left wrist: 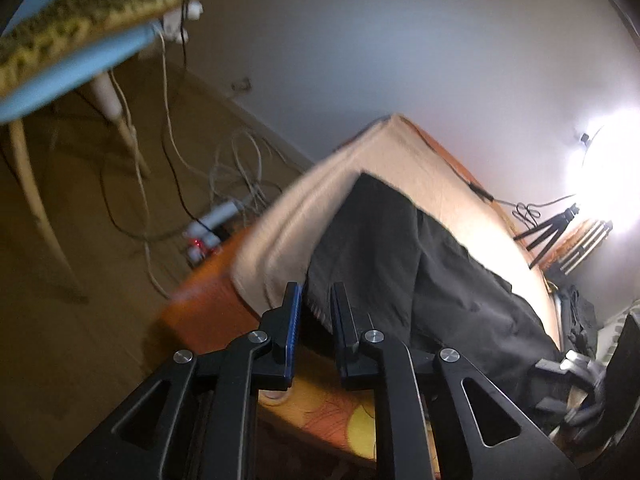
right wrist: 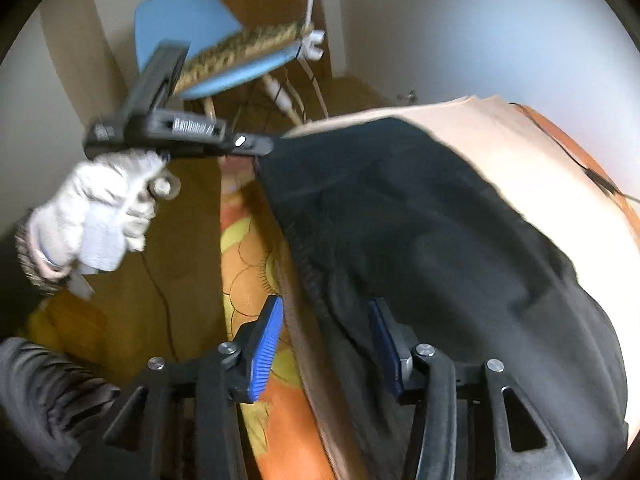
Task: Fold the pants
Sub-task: 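Grasp the trousers edge with the left gripper while the right gripper grasps the hem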
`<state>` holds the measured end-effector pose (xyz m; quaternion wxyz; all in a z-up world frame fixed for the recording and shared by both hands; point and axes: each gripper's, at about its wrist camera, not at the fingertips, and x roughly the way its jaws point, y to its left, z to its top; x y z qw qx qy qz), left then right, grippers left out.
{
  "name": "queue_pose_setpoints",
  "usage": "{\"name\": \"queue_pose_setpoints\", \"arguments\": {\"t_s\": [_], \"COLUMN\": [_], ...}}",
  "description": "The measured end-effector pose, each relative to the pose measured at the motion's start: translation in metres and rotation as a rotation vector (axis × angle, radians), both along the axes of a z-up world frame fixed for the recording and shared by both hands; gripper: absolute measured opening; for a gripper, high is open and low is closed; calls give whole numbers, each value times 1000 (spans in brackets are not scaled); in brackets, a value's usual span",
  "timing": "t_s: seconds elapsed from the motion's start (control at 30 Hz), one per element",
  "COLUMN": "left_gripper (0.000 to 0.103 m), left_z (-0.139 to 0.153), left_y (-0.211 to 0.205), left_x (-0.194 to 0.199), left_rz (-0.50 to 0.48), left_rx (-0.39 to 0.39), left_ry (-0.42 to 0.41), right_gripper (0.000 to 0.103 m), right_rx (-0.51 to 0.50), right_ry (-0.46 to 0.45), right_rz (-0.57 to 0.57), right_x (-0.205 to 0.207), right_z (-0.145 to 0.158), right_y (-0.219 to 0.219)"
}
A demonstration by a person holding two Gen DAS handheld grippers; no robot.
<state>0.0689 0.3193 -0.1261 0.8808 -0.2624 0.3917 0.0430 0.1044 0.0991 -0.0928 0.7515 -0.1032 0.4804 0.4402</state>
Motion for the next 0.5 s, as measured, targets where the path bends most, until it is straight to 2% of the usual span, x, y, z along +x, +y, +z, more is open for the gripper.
{"name": "queue_pose_setpoints", "arguments": {"t_s": [0.1, 0.23, 0.37, 0.43, 0.5], "left_gripper": [13, 13, 13, 13, 13], "left_z": [20, 32, 24, 16, 9], "left_y": [-6, -39, -65, -76, -83], "left_x": [-4, 8, 28, 35, 38], "left_rz": [-21, -137, -224, -254, -274], "left_rx": [42, 61, 49, 55, 65], "left_ry": [-37, -48, -31, -15, 4], "right_gripper": [58, 59, 62, 63, 66], "right_rx": [70, 49, -9, -36, -44], "right_ry": [11, 1, 95, 131, 209], "right_rz": [-97, -269, -394, -423, -444], "right_x": [26, 78, 133, 149, 164], "right_z": [19, 22, -8, -23, -41], "right_y": [-56, -120, -181, -196, -212]}}
